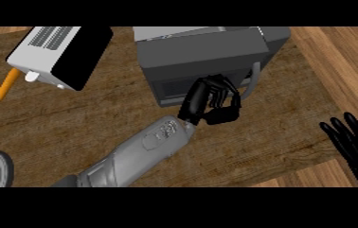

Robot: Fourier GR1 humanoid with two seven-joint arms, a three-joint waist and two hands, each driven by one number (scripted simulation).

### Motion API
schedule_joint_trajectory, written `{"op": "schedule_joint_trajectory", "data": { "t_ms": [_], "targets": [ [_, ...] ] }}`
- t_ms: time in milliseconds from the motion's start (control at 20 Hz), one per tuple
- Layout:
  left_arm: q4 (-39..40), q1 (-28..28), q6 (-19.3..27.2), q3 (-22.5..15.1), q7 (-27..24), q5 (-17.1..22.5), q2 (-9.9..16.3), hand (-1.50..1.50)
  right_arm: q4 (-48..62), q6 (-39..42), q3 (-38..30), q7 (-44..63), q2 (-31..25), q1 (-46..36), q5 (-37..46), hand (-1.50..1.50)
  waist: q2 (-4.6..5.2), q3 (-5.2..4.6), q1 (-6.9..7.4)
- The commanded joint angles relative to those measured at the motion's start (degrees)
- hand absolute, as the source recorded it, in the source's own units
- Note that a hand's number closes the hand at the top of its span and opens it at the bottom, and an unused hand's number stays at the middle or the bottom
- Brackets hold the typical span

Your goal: Pick up the milk, place it into the microwave and close the microwave

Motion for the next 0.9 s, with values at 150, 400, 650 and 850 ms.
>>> {"op": "schedule_joint_trajectory", "data": {
  "t_ms": [150,400,650,850],
  "targets": [
    [5.6,-4.9,-1.3,4.5,-3.2,6.1,0.0,1.50,-1.2,-1.2,-0.6,1.7,-0.6,-0.9,-2.2,-1.50,0.65,0.03,-0.52],
    [7.5,-5.3,-2.1,4.8,-4.4,9.4,0.0,1.50,-2.9,-1.0,-2.2,2.9,-2.6,-1.0,-4.0,-1.50,0.68,0.01,-1.75],
    [7.8,-5.2,-3.3,6.5,-5.1,13.6,0.0,1.50,-2.5,-0.8,-2.7,3.0,-2.8,-1.7,-6.4,-1.50,0.97,0.11,-1.39],
    [8.8,-4.5,-1.5,6.7,-6.2,15.4,0.0,1.50,-2.9,-1.3,-2.9,3.5,-2.8,-2.0,-8.0,-1.50,1.28,0.15,-1.70]
  ]
}}
